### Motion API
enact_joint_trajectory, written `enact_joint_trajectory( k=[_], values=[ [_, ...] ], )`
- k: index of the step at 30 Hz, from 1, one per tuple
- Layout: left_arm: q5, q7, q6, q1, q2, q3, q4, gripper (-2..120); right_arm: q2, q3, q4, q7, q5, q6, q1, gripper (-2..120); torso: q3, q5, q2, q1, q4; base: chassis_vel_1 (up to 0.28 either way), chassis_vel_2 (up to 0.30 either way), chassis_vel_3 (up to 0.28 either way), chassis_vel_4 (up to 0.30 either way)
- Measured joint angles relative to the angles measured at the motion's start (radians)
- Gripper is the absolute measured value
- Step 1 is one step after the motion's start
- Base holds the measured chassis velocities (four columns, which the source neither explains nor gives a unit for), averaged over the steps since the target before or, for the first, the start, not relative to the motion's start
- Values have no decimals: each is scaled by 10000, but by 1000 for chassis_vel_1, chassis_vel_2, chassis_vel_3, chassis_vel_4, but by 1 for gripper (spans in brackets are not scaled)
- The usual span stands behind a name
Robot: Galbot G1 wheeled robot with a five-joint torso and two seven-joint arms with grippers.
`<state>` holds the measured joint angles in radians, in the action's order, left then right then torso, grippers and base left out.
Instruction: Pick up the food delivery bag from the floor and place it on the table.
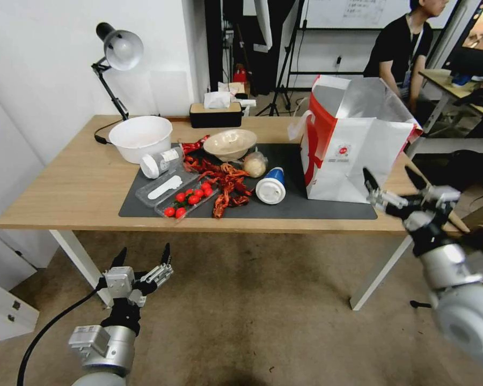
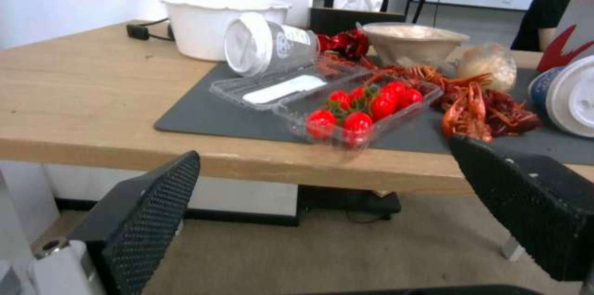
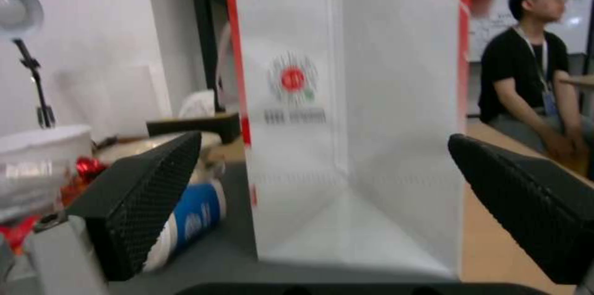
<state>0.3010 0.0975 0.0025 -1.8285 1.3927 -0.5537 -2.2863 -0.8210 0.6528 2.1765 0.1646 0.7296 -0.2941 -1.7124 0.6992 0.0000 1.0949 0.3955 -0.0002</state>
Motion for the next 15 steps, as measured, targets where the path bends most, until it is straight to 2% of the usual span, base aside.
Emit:
enact_joint_trajectory(
  k=[2,4,8,15],
  values=[
    [5,-10,12,7,-6,0,6,100,-148,-26,-64,-44,-120,-65,-123,100,0,0,0,0,-1,0,0,0,0],
    [54,-83,44,104,-27,8,94,100,-720,-138,-241,-125,-648,-284,-569,100,0,0,0,0,2,0,0,0,0],
    [142,-161,57,220,-58,19,184,100,-1273,-254,-261,-128,-1129,-322,-898,100,1,-2,0,0,0,0,0,0,0],
    [144,-219,82,281,-96,23,278,100,-1634,-381,-344,-210,-1287,-398,-960,100,1,-1,0,0,3,0,0,0,0]
  ],
)
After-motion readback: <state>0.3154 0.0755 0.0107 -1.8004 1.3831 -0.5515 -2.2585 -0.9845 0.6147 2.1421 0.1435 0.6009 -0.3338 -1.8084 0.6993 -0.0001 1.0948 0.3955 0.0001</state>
